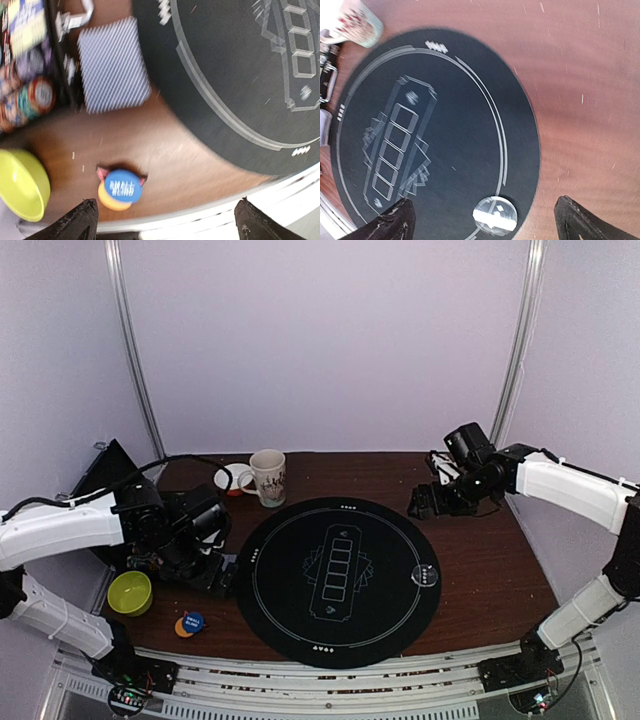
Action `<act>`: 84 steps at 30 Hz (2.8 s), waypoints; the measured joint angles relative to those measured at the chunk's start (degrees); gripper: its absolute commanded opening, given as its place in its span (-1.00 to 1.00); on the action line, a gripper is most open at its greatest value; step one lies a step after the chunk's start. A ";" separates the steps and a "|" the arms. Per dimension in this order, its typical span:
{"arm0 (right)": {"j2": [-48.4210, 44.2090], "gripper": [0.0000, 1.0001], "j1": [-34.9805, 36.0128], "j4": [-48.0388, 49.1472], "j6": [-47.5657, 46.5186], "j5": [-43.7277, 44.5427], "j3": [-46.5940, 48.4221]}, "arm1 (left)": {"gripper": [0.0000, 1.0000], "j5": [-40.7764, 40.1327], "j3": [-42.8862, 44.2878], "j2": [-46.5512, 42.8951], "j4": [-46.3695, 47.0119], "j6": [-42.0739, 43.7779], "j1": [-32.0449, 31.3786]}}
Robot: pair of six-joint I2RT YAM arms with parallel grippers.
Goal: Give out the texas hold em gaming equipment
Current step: Place the dealer button in the dealer area, then pick up the small blind button from the center of the board.
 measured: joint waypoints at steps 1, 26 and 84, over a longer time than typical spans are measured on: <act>-0.15 1.00 0.61 -0.04 -0.46 0.46 1.03 | 0.97 0.48 -0.68 -0.57 -1.25 -0.94 0.00; 0.42 1.00 2.82 0.15 -6.21 1.20 2.82 | 0.61 3.30 -16.79 -0.22 9.09 1.81 8.83; 2.03 1.00 2.82 -0.96 -7.28 1.31 2.01 | -0.10 5.95 -15.78 6.64 8.20 13.22 10.60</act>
